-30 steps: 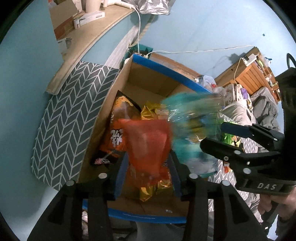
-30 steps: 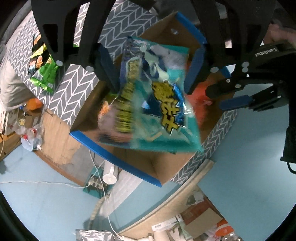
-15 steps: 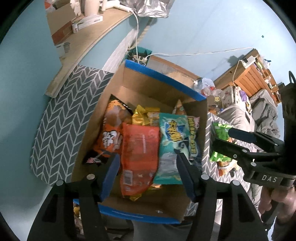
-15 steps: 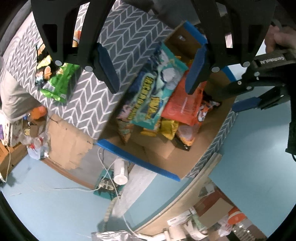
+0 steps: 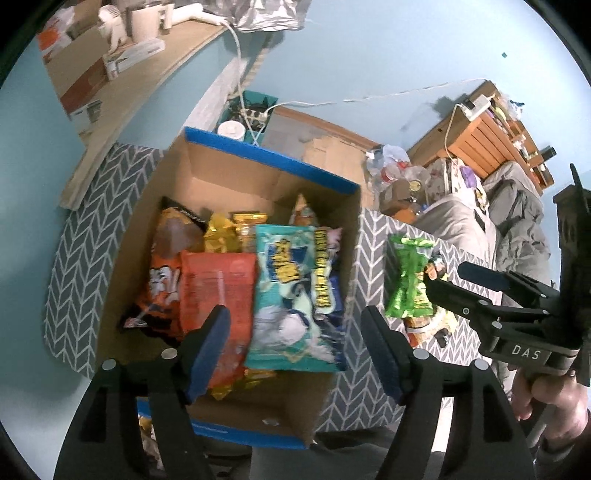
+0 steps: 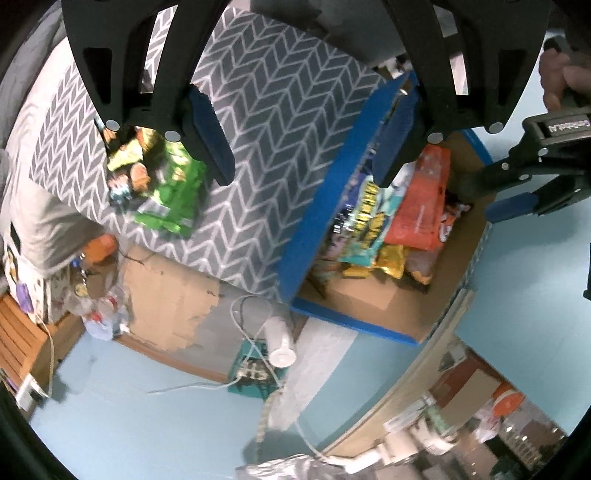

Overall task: Organize snacks
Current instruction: 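Withdraw both grippers from the box back over the snack pile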

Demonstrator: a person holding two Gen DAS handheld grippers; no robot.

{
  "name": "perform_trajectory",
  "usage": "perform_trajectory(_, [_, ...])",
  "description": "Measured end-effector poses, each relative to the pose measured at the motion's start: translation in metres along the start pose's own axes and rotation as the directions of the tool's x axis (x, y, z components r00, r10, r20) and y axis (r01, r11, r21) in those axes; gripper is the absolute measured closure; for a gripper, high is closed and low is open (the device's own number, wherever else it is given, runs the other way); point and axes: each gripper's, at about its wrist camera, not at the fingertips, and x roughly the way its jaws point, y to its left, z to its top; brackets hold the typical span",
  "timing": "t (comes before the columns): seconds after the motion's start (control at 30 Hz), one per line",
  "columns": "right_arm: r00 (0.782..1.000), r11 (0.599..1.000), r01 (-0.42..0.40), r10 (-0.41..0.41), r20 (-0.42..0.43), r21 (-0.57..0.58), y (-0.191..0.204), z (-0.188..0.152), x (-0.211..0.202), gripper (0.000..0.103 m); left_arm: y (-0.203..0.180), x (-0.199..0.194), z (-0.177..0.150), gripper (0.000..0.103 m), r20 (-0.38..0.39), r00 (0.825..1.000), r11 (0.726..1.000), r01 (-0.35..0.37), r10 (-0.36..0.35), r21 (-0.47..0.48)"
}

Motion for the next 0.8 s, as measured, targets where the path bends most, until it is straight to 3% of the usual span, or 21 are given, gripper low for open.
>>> perform_trajectory(0.27, [0.999, 0.996, 0.034, -0.035, 0.018, 0.078, -0.043, -0.016, -0.019, 0.025, -0.042, 0.007, 0.003, 0.024, -0.011, 1.0, 0.997, 0.005, -0.004, 0.073])
perform_trajectory(0.8, [0.994, 0.965, 0.104, -0.105, -0.01, 0.24, -0.126, -0.058, -0.036, 0.025, -0.128, 0.032, 0.004, 0.023, -0.07, 0.997, 0.975, 0.041, -0.027, 0.218])
